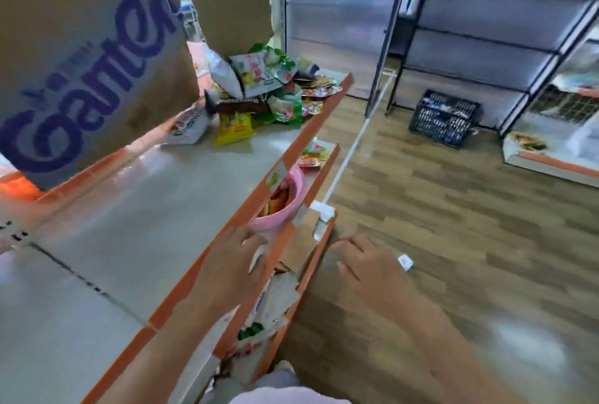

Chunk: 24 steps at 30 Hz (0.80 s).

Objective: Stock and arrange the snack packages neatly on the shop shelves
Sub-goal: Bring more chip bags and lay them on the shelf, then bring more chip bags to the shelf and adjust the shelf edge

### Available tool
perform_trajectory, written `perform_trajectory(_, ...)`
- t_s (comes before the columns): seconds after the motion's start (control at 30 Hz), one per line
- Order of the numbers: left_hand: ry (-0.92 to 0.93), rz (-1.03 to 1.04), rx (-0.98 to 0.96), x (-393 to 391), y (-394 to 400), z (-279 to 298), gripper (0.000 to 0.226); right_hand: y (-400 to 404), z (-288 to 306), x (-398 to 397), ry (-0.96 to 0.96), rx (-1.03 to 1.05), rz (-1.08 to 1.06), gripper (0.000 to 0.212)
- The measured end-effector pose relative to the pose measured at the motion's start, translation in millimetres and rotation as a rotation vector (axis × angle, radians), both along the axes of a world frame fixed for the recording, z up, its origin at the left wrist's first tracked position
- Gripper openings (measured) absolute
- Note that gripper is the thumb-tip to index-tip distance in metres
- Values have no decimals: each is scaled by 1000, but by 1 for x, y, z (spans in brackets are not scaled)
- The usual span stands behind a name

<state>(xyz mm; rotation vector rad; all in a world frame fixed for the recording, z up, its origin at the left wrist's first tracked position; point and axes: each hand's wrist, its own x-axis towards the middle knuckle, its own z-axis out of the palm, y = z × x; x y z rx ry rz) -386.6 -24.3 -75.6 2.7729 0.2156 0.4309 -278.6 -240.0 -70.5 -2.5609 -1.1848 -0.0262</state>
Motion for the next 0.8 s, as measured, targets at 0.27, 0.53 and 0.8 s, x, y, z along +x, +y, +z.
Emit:
perform_trajectory(0.27,-25,108,-39,110,72,13,19,81,7,114,-42,-5,67,25)
perform_trajectory(0.53,-51,294,-103,158,128,14,23,160,5,192,0,41,213,23)
perform_trajectory(0.8,-1,606,-132,253,162,1,41,235,19,292,42,8,439,39)
